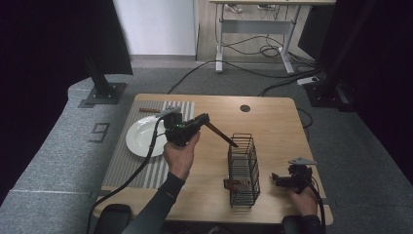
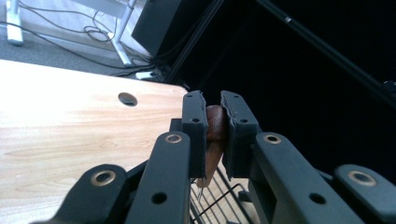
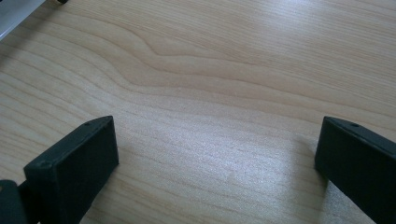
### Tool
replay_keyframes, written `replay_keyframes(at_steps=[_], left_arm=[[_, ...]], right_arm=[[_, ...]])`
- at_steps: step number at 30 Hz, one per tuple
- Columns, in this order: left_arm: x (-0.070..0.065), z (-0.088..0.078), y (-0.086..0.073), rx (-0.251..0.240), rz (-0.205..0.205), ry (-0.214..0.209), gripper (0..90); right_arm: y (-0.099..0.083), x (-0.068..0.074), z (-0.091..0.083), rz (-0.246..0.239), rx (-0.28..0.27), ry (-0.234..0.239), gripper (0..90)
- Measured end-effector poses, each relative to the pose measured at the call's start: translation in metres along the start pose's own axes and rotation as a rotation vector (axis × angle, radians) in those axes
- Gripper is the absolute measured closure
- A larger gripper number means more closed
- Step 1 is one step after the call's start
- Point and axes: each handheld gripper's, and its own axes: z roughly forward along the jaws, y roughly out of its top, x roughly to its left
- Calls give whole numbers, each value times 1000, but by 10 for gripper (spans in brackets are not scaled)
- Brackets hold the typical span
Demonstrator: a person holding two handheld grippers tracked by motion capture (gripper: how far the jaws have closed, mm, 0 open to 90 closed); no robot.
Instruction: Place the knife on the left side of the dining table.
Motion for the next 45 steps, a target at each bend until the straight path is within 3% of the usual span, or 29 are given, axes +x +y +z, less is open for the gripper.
replay_keyframes(at_steps=[2, 5, 13, 21, 27, 38, 45], left_arm=[[1, -6, 4, -12, -3, -10, 804], [10, -20, 11, -48, -57, -39, 804], [36, -55, 14, -101, -83, 5, 804], [49, -84, 23, -145, -76, 43, 805], [55, -106, 29, -140, -26, 94, 805], [90, -132, 16, -139, -57, 139, 805], [112, -146, 1, -129, -77, 201, 805]], right_arm=[[0, 0, 0, 1, 1, 0, 0], [0, 0, 0, 1, 1, 0, 0], [0, 0, 0, 0, 0, 0, 0], [0, 0, 0, 0, -2, -1, 0], [0, 0, 0, 1, -2, -1, 0], [0, 0, 0, 0, -1, -1, 0], [0, 0, 0, 1, -1, -1, 0]])
